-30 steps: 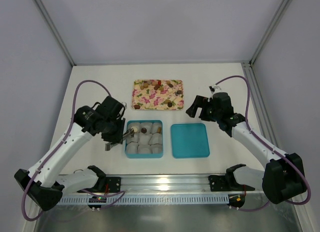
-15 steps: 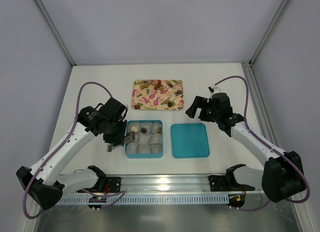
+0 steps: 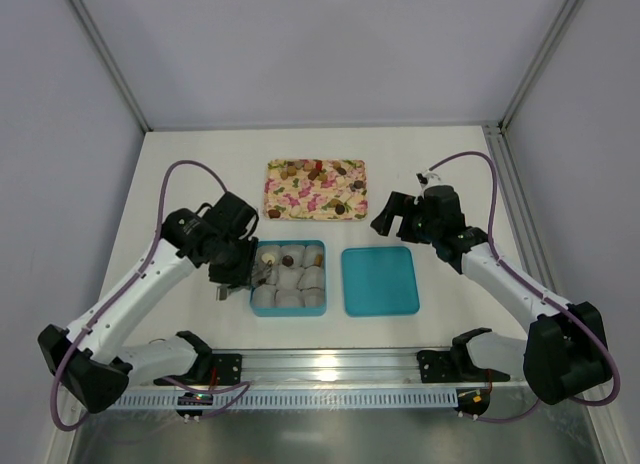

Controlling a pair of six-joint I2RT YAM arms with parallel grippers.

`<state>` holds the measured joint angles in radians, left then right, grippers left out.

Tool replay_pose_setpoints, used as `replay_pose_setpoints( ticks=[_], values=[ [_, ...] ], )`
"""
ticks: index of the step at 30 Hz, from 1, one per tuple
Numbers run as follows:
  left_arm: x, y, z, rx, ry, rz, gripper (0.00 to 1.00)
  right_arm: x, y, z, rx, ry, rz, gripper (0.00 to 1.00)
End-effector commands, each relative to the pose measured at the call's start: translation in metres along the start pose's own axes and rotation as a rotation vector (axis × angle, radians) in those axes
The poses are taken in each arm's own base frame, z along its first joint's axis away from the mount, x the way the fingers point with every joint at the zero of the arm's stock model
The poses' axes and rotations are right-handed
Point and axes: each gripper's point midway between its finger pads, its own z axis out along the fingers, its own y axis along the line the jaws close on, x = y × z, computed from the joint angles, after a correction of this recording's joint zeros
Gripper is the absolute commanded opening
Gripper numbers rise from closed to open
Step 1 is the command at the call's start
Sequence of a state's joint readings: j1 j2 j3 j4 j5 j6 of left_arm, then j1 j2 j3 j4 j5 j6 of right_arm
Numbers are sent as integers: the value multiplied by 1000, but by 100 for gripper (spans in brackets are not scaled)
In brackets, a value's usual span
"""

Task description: Pack the chocolate

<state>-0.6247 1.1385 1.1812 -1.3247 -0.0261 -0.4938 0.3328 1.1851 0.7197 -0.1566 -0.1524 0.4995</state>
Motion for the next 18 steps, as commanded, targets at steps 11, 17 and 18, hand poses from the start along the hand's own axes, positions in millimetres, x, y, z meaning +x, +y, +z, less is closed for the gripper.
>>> replay_pose_setpoints(
  ticks=[11,17,18],
  values=[
    [-88,-20,-55,-9,-218,15,43,-18,13,-3,-35,-47,-26,100],
    [-143,-13,-30,-143,-243,30,43,-20,17,-6,-48,-41,-38,100],
    [-152,-16,-18,-148,-231,43,43,-19,17,-6,-47,-40,-39,100]
  ],
)
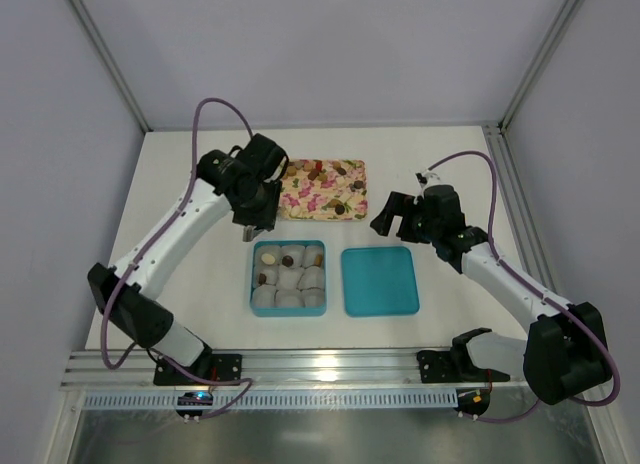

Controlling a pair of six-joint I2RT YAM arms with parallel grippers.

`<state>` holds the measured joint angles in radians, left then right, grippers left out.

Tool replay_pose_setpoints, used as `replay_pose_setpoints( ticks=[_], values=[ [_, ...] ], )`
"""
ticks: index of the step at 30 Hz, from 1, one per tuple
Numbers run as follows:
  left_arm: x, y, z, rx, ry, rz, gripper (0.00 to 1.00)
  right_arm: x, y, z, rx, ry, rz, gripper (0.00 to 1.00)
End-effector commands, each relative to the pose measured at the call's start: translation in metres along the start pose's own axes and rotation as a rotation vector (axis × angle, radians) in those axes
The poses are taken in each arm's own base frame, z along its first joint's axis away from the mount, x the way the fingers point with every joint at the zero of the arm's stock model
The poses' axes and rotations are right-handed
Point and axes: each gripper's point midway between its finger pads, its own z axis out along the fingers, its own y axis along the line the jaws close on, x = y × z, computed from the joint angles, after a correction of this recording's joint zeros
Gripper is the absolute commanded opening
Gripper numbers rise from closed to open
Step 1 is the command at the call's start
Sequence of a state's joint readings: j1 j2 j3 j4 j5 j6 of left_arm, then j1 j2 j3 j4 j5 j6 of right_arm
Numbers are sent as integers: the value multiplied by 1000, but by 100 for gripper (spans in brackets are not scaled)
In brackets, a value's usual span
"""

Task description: Pack the chocolate

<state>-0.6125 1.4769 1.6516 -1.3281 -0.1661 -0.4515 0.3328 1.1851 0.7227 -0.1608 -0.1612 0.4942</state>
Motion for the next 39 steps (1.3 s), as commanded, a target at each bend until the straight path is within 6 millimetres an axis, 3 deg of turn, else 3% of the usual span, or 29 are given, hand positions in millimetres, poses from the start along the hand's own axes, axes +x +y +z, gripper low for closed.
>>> replay_pose_setpoints(
  ticks=[1,3,8,13,25,39],
  values=[
    [-38,8,20,-67,-61,24,43,-21,16,-7,-42,-49,-39,100],
    [-46,4,39,-72,-32,34,43,-20,16,-8,-42,-44,-43,100],
    [-64,0,61,-91,-14,46,44,-19,15,-8,-40,-42,-45,100],
    [-68,1,81,-116,19,65,44,-21,16,-8,-41,-45,-53,100],
    [-58,12,94,-147,63,64,44,-19,15,-6,-43,-39,-52,100],
    [-50,8,110,-119,106,58,44,-16,13,-7,-36,-32,-50,100]
  ],
)
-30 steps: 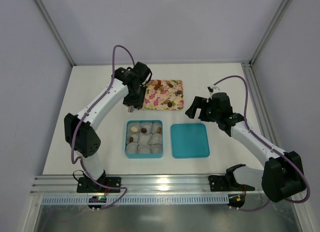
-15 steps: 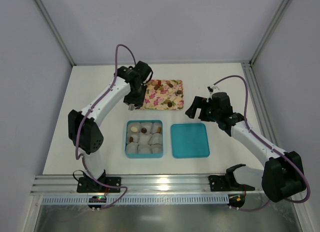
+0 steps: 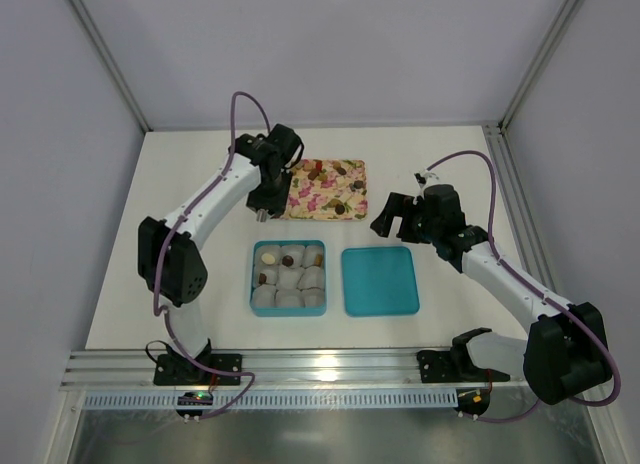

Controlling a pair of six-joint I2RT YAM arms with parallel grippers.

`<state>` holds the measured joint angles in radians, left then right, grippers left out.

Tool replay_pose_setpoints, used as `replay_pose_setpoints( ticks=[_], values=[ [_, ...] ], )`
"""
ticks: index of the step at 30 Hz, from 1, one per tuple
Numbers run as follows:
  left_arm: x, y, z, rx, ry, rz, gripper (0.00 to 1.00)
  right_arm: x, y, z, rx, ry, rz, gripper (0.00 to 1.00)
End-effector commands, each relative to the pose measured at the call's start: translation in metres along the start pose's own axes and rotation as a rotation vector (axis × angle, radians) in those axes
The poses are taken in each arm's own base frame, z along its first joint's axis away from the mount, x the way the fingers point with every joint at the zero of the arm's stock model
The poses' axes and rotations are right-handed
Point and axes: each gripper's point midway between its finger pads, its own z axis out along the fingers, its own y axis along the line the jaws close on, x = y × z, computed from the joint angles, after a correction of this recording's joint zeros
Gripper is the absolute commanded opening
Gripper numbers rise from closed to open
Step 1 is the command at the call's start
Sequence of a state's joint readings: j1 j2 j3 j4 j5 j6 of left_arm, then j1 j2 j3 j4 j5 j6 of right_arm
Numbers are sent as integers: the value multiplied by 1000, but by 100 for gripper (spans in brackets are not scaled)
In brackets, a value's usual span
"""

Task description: Pack the chocolate

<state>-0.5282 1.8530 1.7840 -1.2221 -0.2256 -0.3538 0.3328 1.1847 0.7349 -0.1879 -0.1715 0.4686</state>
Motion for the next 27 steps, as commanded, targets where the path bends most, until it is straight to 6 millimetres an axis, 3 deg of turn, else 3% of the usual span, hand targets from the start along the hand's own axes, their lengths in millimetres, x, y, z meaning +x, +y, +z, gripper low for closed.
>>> replay_pose_setpoints(
  ticks=[1,27],
  values=[
    [-2,-3,6,14,-1,15,44,-18,13,-5,-36,-53,-29,100],
    [0,-17,16,75,23,4,39,-17,12,-4,-34,-51,-23,100]
  ],
)
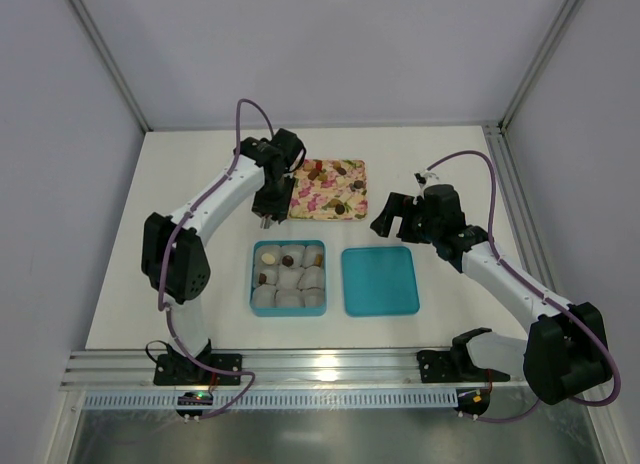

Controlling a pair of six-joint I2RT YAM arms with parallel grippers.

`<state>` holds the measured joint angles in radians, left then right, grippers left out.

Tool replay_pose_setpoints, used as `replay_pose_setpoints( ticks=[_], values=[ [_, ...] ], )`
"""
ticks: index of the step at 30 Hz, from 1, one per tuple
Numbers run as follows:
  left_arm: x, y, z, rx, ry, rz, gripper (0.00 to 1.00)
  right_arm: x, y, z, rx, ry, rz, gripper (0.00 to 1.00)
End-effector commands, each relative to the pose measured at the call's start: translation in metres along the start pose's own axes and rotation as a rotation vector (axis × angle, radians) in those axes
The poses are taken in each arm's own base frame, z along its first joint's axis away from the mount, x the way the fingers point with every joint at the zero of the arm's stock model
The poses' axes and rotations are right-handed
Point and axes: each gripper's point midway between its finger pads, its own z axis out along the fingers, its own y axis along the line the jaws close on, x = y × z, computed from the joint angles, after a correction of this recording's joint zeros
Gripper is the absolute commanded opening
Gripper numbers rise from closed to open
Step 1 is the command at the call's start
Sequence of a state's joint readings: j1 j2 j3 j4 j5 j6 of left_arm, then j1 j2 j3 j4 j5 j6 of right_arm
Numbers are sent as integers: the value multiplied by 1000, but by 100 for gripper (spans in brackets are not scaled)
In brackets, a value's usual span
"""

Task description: Pack the chocolate

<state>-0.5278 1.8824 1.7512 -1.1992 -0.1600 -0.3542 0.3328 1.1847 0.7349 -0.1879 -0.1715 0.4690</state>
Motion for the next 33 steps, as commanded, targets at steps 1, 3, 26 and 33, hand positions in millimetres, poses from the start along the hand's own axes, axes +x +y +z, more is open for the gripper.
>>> replay_pose_setpoints(
  ticks=[1,3,26,33],
  values=[
    [-11,-4,-1,26,-38,-4,39,-17,12,-4,-33,-50,-23,100],
    [-15,-5,-4,28,-50,-6,38,-17,11,-5,-31,-53,-24,100],
    [-34,-3,-27,29,-127,-28,32,-18,11,-3,-28,-51,-25,100],
    [-29,-1,-43,47,-146,-40,32,-20,13,-2,-32,-52,-26,100]
  ],
)
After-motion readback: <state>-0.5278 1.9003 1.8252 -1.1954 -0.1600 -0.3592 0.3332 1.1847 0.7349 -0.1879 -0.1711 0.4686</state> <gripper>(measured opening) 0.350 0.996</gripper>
